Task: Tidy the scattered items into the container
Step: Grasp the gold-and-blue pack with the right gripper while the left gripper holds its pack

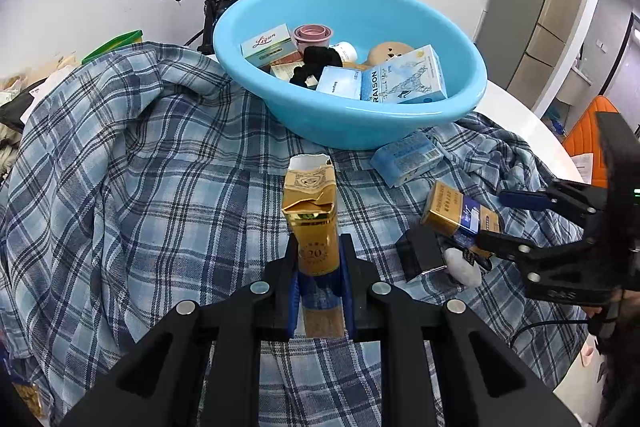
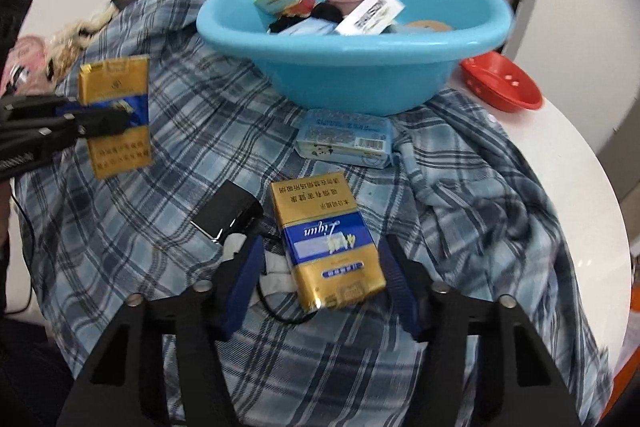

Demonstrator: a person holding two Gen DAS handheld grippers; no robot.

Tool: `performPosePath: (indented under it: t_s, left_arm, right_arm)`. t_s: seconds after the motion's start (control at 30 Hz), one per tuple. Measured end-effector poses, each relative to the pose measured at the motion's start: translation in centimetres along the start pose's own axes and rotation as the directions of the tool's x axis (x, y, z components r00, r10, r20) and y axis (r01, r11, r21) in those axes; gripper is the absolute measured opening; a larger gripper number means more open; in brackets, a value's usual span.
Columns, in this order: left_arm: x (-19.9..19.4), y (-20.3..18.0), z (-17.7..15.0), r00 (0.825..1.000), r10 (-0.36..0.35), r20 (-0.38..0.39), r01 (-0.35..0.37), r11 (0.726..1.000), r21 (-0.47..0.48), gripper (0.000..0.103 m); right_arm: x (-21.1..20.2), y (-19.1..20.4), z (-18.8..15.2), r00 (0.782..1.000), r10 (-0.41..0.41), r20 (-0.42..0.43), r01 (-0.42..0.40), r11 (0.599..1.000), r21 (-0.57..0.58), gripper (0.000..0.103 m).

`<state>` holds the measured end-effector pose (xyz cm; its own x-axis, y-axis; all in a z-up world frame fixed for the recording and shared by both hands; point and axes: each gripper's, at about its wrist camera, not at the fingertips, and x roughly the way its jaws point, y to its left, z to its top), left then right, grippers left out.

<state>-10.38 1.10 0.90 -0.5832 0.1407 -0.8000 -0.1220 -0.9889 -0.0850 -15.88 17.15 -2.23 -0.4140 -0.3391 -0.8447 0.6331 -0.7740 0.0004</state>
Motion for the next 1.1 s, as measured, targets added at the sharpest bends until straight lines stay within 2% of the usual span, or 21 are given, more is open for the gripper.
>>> performPosePath:
  t_s: [0.17, 0.43, 0.5, 0.63, 0.8, 0.83, 0.87, 1.1]
  left_arm:
    - [0.0, 0.0, 0.1, 1.0, -0.002, -0.008, 0.002, 1.0, 0.001, 0.018]
    - [0.8, 0.0, 0.1, 1.0, -0.004, -0.025, 0.004, 1.0, -0.003, 0.018]
    - [0.9, -0.1, 0.0, 1.0, -0.007, -0.027, 0.007, 1.0, -0.003, 0.018]
    - [1.0, -0.3, 0.0, 1.0, -0.01, -0.03, 0.01, 1.0, -0.001, 0.018]
    - [1.1, -0.2, 0.0, 0.999, -0.011, -0.033, 0.011, 1.0, -0.009, 0.018]
    - [1.2, -0.2, 0.0, 0.999, -0.012, -0.033, 0.012, 1.0, -0.01, 0.018]
    - [1.2, -0.2, 0.0, 0.999, -0.012, -0.033, 0.012, 1.0, -0.009, 0.018]
    - [1.0, -0.5, -0.2, 0.999, -0.025, -0.033, 0.025, 1.0, -0.009, 0.018]
  right_arm:
    - [1.9, -0.3, 0.4, 0.999, 0.006, -0.044, -0.007, 0.999, -0.033, 0.055]
    - [3.2, -0.6, 0.6, 0.999, -0.011, -0.05, 0.008, 0.999, -0.053, 0.058]
    - [4.0, -1.1, 0.5, 0.998, 0.002, -0.07, -0.005, 0.999, -0.034, 0.058]
    - [4.2, -1.8, 0.1, 0.998, 0.027, -0.051, -0.026, 0.999, 0.027, 0.058]
    - [3.3, -1.5, -0.4, 1.0, 0.01, -0.013, -0.009, 0.998, 0.057, 0.042]
    - [3.0, -1.3, -0.5, 1.0, 0.007, -0.001, -0.007, 0.998, 0.057, 0.028]
    - [2.7, -1.1, -0.7, 1.0, 0.006, 0.008, -0.006, 0.998, 0.058, 0.019]
    - [0.4, -1.5, -1.0, 0.997, 0.046, 0.064, -0.054, 0.989, 0.136, 0.017]
